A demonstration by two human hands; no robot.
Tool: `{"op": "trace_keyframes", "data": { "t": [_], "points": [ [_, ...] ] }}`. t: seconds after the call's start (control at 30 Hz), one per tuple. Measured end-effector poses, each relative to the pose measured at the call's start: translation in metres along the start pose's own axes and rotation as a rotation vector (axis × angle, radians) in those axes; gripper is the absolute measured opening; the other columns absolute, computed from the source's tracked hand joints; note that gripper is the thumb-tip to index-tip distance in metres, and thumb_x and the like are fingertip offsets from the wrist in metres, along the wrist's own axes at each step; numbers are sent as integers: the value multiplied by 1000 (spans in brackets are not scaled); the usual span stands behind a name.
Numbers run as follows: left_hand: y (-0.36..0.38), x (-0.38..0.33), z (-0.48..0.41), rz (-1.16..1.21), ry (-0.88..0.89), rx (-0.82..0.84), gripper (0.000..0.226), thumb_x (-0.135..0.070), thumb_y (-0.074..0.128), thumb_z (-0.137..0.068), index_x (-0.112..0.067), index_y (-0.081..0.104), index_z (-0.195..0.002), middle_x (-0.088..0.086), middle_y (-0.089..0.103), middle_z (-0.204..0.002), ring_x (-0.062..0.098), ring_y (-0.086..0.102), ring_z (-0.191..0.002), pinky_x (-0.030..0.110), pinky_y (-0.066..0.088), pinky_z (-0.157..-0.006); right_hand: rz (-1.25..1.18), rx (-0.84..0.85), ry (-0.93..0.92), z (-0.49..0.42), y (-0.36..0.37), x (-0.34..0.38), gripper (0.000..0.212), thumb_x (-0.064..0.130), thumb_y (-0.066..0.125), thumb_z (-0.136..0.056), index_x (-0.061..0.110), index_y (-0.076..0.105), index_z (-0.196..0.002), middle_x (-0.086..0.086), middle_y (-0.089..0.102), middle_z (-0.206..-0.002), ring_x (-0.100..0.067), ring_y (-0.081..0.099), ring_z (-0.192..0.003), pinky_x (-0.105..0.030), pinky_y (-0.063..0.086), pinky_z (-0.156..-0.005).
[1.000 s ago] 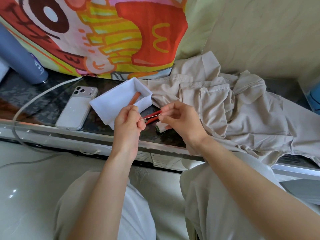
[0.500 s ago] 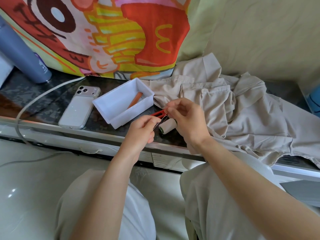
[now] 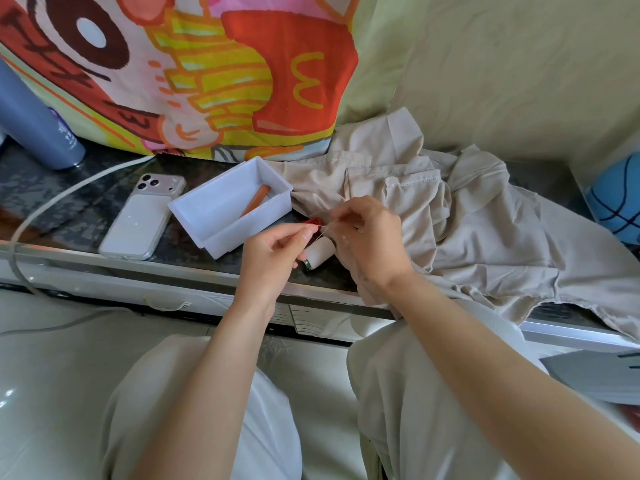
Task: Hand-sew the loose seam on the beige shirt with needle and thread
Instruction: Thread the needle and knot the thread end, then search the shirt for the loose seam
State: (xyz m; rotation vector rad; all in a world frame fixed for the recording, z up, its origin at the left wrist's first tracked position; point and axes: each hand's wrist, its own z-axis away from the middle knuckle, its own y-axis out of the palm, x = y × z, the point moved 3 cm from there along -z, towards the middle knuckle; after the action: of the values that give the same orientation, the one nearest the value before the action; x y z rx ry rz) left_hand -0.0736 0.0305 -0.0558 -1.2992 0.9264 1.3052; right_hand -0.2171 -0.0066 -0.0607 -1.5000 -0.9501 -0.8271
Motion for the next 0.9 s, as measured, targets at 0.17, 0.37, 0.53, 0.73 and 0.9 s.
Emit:
{"op": "trace_keyframes", "data": {
  "t": [0.17,0.37,0.53,0.73,0.9],
  "points": [
    [13,-1,1,170,4,28,20,-14,57,-93,-29,69,-90,-8,70,-103,-1,64,-72,11,49,-65,140,31,-101,2,-8,1,10,2,63,-86,5,71,-91,1,52,-92,2,51,-73,-3,38,-74],
    [26,-3,-4,461,-84,172,19,-10,49,-96,-10,68,-95,-2,73,-88,12,69,-84,19,53,-74,245,-7,-124,-1,-17,-6,11,3,59,-89,3,68,-96,-1,52,-94,-9,52,-76,-4,39,-74],
    [41,10,-2,38,-18,217,17,-6,57,-92,-14,72,-89,-2,71,-82,11,68,-80,23,55,-78,271,-24,-65,-6,-22,-15,12,5,55,-92,2,65,-97,-2,51,-97,-13,54,-79,-21,44,-77],
    [61,12,6,-443,307,164,10,-7,68,-84,-10,77,-84,-15,58,-71,-5,55,-69,4,37,-66,281,-38,-21,-5,-26,-27,13,2,51,-93,5,63,-92,-1,54,-97,-13,53,-79,-30,49,-74],
    [71,21,1,-695,421,201,15,-7,61,-89,-9,76,-88,1,62,-89,14,58,-82,28,48,-78,295,-63,-14,-8,-32,-29,12,8,50,-95,8,62,-94,-1,54,-102,-17,56,-83,-33,49,-76]
  ]
}}
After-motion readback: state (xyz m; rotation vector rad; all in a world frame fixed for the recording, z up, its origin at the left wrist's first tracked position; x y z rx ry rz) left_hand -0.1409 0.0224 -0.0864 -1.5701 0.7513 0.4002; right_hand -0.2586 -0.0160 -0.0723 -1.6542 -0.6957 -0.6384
